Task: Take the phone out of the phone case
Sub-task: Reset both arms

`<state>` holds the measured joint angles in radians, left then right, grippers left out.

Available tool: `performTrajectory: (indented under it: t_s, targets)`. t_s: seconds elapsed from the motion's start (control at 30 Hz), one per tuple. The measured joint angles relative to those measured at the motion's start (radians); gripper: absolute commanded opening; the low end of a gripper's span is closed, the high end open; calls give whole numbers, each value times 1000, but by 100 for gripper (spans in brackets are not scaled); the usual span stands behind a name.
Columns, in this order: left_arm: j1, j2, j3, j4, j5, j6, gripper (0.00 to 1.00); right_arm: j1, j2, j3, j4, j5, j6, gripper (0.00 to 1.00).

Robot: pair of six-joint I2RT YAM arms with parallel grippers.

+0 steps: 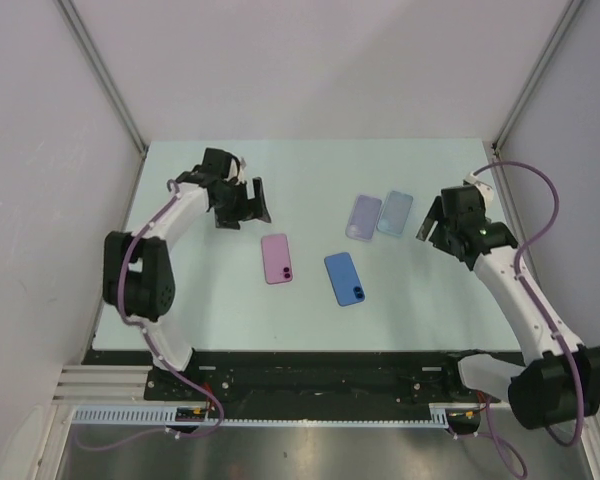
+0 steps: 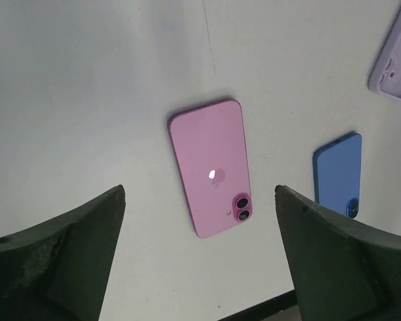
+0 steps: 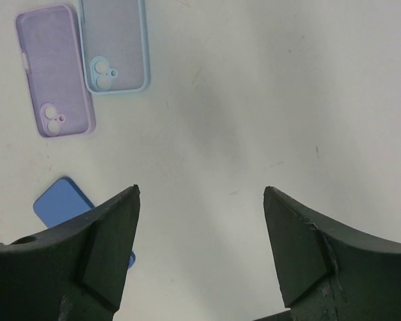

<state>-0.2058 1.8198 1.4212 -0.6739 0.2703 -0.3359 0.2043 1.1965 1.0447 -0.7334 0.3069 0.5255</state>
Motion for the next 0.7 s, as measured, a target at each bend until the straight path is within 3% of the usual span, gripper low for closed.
performTrajectory:
  t_s: [0.43,0.7]
  targets:
    - [3,-727,-360,47,-95,4,96,-2,-291,-113,-76,-2,-3,80]
    - [3,-923,-519,32,-116,-3,93,-2,-332,-114,-87,-1,-3,80]
